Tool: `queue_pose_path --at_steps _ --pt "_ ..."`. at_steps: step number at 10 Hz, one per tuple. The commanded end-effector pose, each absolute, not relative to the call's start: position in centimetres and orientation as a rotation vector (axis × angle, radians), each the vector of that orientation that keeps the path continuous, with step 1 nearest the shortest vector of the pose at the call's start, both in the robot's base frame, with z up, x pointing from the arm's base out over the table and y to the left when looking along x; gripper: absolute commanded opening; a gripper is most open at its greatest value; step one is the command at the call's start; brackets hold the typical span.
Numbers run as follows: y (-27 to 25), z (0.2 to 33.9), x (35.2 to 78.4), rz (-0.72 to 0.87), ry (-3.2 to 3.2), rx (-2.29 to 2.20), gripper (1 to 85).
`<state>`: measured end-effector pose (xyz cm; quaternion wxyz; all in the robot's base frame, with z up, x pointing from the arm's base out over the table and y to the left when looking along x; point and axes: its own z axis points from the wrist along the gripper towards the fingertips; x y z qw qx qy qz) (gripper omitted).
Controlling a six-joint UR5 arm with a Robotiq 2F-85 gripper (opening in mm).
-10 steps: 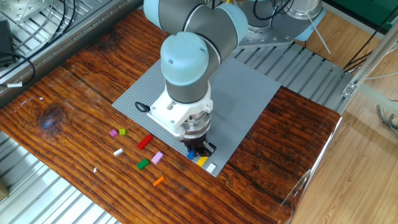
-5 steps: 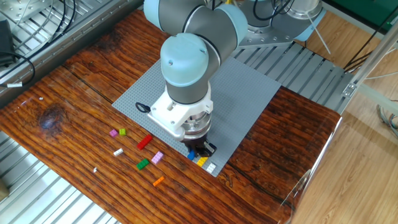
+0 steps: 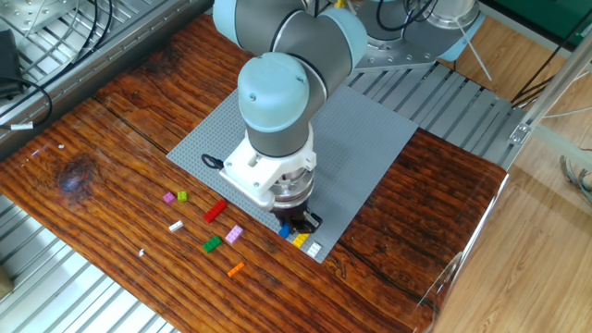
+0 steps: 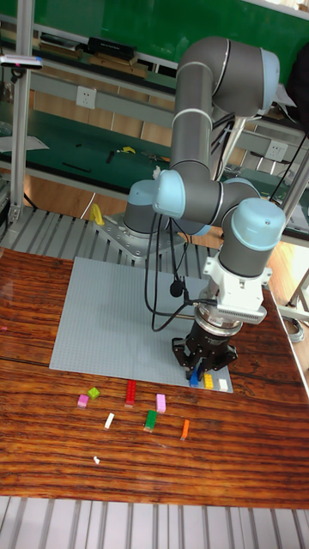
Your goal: Build with small Lego blocks
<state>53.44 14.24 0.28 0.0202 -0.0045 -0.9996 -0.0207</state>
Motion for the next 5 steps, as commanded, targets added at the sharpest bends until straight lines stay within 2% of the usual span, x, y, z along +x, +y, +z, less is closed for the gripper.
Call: queue_pose_path --at_steps 1,2,5 --pt "14.3 0.4 53.45 -0.075 -3.097 -0.01 10.7" --pt "14.38 0.39 53.43 -0.08 -3.096 -0.002 11.0" --pt "14.62 0.36 52.97 -0.096 -3.075 0.077 38.0"
